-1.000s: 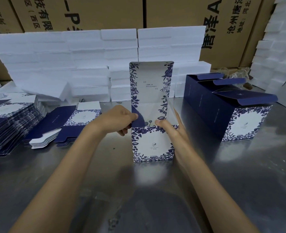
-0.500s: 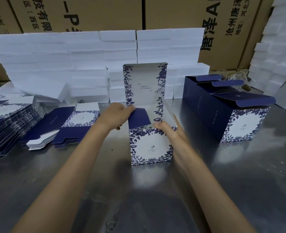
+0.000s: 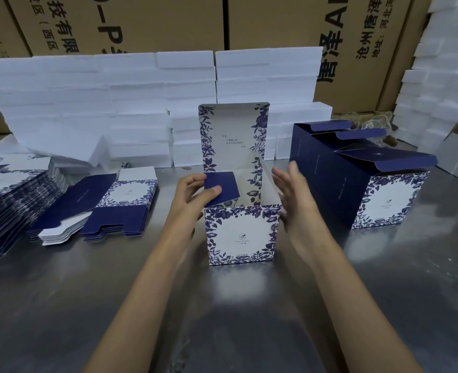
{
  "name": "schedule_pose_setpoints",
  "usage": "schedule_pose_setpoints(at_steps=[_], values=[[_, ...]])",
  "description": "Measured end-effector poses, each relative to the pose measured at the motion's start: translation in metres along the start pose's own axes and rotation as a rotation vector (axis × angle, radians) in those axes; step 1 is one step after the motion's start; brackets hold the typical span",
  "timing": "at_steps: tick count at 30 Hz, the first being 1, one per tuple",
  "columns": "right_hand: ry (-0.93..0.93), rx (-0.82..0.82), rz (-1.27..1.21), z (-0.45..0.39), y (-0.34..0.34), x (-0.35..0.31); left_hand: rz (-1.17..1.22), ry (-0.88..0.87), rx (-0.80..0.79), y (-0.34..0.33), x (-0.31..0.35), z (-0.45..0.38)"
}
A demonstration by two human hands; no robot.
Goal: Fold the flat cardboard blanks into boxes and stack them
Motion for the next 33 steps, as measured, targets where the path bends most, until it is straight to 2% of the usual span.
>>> schedule_pose_setpoints(at_steps=[2,5,12,23,28,33], values=[[0.083,0.107,0.189,0.001,0.016,-0.011,0.013,-0.007,-0.001,-0.001,-0.002,0.003],[0.101,0.023,0.349,0.004,0.012,-0.01,0.063,-0.009,-0.011,-0.001,-0.004,0.003],[0.083,-0.053,0.327,-0.002,0.011,-0.012,0.111,-0.036,-0.023,-0.001,-0.005,0.004],[0.08,0.015,0.264,0.001,0.02,-0.011,0.085,-0.035,-0.147,-0.011,0.002,0.013],[0.059,0.066,0.084,0.005,0.018,-0.007,0.101,-0.022,-0.186,-0.013,0.001,0.014],[0.051,0.089,0.053,0.004,0.02,-0.005,0.08,-0.024,-0.231,-0.016,0.002,0.016]])
Point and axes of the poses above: each hand's wrist, its own z-axis away from the middle knuckle, its own y-axis out of the back of the hand, x = y × z, the point moved 9 cm from there along -z, towards the middle knuckle, and after that the axes turned 2 degrees about z, right-handed, at the moved point
